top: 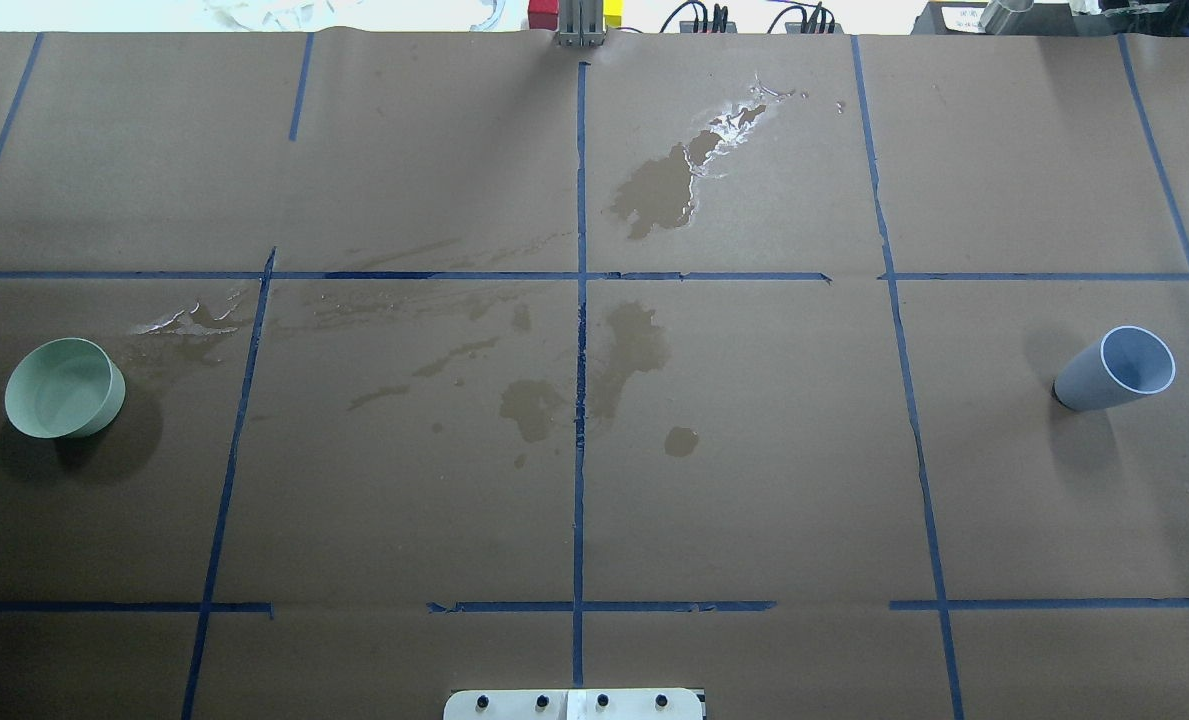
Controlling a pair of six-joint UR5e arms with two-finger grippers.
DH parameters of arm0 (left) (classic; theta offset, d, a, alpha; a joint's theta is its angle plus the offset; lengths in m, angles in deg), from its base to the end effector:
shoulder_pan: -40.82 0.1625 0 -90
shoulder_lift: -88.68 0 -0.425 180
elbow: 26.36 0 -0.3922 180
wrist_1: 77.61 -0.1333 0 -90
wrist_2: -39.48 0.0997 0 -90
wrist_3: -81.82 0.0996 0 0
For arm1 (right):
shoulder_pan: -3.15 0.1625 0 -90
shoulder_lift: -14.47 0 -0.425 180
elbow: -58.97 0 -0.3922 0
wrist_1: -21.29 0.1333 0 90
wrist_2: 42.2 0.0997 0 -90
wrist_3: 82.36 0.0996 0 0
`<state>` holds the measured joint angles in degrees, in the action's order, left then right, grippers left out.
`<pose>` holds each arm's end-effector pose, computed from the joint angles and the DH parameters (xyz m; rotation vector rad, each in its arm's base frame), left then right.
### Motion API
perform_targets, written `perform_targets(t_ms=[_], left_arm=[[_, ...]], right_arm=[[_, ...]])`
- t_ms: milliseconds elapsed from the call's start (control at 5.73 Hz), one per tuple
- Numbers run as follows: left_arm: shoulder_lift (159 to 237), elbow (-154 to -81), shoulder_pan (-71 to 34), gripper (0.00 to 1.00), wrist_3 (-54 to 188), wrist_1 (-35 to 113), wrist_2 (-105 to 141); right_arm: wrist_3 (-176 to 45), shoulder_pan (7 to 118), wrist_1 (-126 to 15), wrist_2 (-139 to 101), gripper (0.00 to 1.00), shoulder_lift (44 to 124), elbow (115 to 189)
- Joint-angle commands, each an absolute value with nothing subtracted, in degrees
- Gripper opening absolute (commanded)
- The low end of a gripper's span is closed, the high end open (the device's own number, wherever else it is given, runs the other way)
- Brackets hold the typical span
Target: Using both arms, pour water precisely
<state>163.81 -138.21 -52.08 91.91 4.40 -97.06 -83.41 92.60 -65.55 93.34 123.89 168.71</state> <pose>-0.0801 -0.3751 0.5959 0.0754 0.8094 0.1113 0.0588 -0.3552 0.6247 0.0610 -0.7944 -0.0506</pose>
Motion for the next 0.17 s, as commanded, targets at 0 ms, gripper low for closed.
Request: perform_targets(t_ms=[0], left_arm=[[163.13, -137.81, -52.08, 1.00, 91.93, 4.39, -96.92]], right_arm=[[-83.68, 92.54, -65.11, 93.33, 1.00, 123.72, 168.75]])
